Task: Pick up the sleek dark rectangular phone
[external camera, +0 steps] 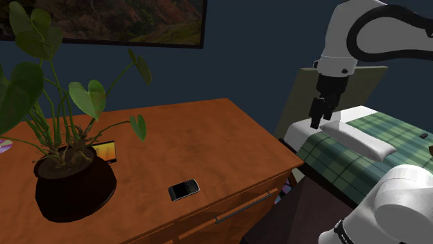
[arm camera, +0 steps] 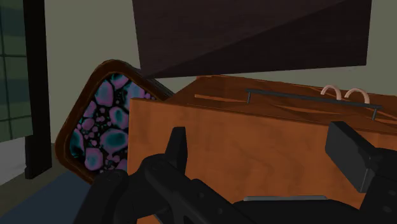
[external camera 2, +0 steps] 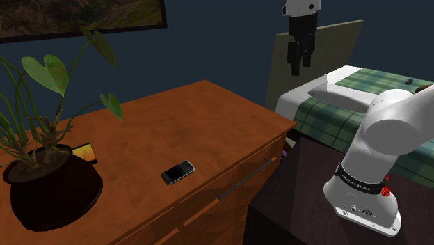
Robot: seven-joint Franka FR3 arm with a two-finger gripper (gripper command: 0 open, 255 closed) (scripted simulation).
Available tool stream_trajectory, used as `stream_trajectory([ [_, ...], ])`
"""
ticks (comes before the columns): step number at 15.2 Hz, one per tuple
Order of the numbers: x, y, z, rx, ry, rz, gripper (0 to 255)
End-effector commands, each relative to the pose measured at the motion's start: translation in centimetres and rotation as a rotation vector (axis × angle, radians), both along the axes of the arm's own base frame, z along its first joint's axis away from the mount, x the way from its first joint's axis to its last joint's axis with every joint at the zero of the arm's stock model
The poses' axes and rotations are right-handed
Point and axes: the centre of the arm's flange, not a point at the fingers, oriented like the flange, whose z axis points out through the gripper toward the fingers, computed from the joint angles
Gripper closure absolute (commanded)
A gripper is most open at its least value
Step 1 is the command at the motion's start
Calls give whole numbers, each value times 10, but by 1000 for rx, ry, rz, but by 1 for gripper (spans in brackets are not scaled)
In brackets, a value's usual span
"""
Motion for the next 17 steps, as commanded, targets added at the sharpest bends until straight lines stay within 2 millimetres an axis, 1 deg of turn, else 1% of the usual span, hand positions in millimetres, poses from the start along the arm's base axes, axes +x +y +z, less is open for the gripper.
stream_trajectory([
  [1, 0, 0, 0, 0, 0, 0, 0],
  [5, 33, 19, -32, 19, -14, 119, 0],
  [9, 65, 43, -64, 37, -27, 239, 0],
  [17, 119, 103, -124, 74, -54, 477, 0],
])
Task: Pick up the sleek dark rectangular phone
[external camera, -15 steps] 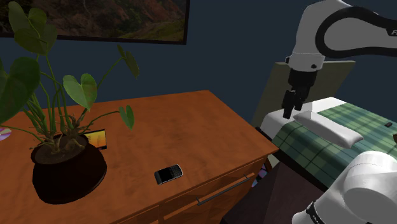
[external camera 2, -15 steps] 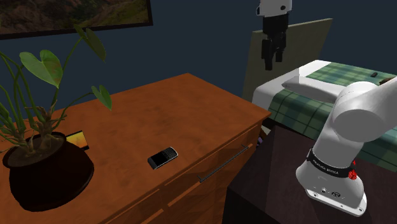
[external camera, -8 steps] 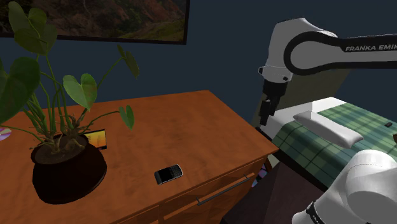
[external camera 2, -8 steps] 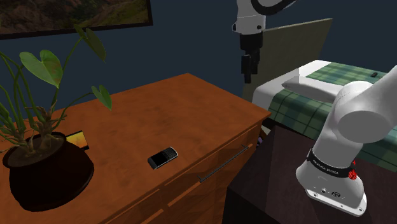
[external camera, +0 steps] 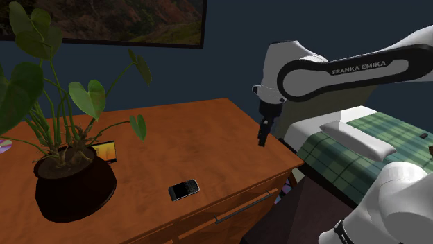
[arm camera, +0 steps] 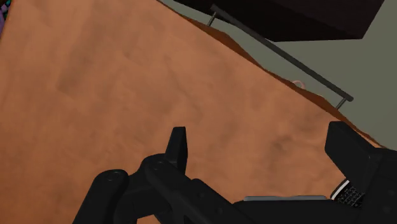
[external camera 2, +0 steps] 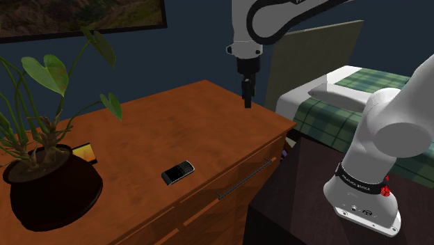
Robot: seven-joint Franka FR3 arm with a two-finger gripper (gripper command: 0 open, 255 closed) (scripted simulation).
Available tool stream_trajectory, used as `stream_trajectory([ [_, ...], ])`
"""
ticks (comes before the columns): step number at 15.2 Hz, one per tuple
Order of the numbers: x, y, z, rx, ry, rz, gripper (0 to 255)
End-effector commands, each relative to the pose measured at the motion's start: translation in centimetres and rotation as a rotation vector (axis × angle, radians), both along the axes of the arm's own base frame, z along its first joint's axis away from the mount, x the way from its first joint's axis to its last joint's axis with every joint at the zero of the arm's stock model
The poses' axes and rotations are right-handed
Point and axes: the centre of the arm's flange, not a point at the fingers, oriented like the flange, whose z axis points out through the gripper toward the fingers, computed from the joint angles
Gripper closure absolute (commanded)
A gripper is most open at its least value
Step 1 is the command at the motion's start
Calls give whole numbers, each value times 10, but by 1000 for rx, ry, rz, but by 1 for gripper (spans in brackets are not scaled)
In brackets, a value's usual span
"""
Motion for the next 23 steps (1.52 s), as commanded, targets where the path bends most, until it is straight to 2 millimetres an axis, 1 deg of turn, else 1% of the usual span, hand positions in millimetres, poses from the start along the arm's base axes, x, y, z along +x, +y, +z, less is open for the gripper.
stream_trajectory([
  [1, 12, 17, -16, 10, -8, 61, 0],
  [7, 42, 71, -59, 38, -28, 240, 0],
  [12, 60, 121, -92, 61, -45, 390, 0],
  [18, 72, 185, -131, 89, -66, 569, 0],
  [23, 74, 238, -160, 112, -82, 712, 0],
])
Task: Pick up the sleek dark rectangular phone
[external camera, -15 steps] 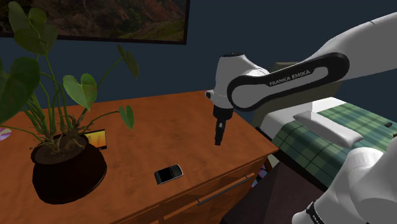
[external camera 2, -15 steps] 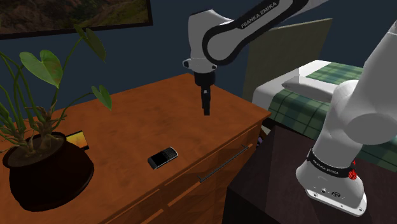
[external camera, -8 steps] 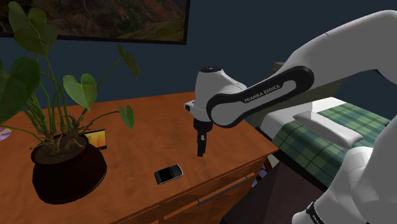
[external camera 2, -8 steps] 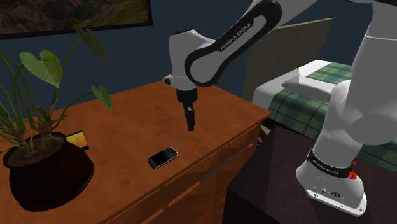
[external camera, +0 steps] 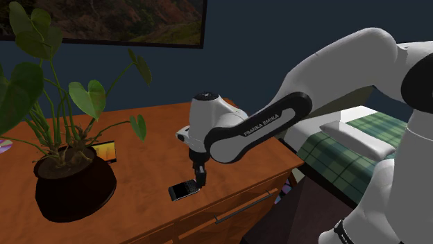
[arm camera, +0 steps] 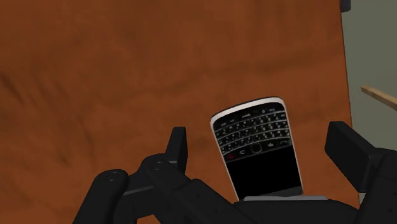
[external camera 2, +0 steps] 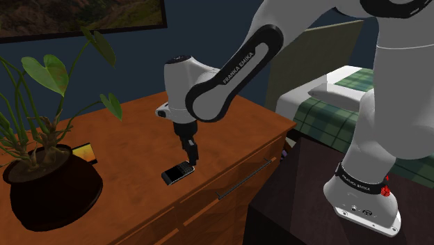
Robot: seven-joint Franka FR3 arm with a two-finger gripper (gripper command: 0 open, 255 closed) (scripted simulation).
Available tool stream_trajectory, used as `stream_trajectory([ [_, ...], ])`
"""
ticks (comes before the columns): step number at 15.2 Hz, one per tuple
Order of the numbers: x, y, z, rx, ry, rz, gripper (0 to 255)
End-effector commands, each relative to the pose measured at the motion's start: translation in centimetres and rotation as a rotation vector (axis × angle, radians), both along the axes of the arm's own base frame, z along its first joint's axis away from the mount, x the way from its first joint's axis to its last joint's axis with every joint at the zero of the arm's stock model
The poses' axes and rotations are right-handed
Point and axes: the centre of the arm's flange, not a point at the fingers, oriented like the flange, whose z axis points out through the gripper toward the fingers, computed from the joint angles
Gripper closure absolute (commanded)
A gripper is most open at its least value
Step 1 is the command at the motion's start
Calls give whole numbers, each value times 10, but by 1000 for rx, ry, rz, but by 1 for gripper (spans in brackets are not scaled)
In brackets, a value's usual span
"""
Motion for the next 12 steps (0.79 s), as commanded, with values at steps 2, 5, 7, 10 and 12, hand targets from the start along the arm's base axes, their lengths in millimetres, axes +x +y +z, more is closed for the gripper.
stream_trajectory([
  [2, 1, 14, -16, 5, -3, 28, 0],
  [5, 1, 14, -32, 5, -3, 28, 0],
  [7, 1, 14, -42, 5, -3, 28, 0],
  [10, 1, 14, -45, 5, -3, 28, 255],
  [12, 1, 14, -45, 5, -3, 28, 255],
])
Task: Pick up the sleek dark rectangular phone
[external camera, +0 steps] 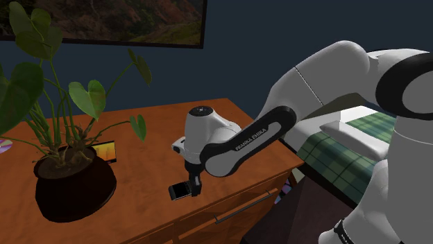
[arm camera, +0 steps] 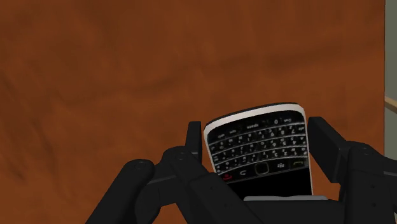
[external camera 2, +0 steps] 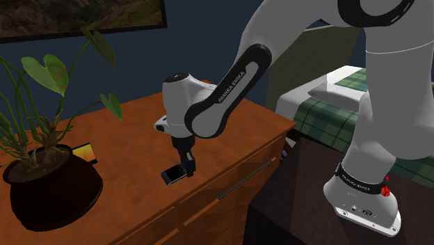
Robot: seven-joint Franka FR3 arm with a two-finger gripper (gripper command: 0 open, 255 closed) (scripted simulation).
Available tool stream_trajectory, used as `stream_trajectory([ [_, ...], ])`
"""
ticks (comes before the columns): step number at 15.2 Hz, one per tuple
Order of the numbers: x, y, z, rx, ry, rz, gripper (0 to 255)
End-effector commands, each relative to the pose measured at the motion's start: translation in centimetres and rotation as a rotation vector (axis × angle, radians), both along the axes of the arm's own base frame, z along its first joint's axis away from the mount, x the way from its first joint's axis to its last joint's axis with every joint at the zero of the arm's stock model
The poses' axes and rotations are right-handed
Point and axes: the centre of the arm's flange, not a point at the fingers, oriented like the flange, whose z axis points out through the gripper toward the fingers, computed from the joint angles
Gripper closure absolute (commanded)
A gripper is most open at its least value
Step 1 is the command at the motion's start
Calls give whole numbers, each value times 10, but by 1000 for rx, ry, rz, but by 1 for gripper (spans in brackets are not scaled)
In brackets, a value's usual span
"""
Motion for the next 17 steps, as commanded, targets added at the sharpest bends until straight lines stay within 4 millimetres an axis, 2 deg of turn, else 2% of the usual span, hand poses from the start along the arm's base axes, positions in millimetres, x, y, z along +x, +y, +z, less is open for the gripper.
stream_trajectory([
  [1, 0, 0, 0, 0, 0, 0, 255],
  [7, -1, 0, -1, 0, 0, 0, 255],
  [17, -1, 0, 52, 0, 0, 0, 255],
])
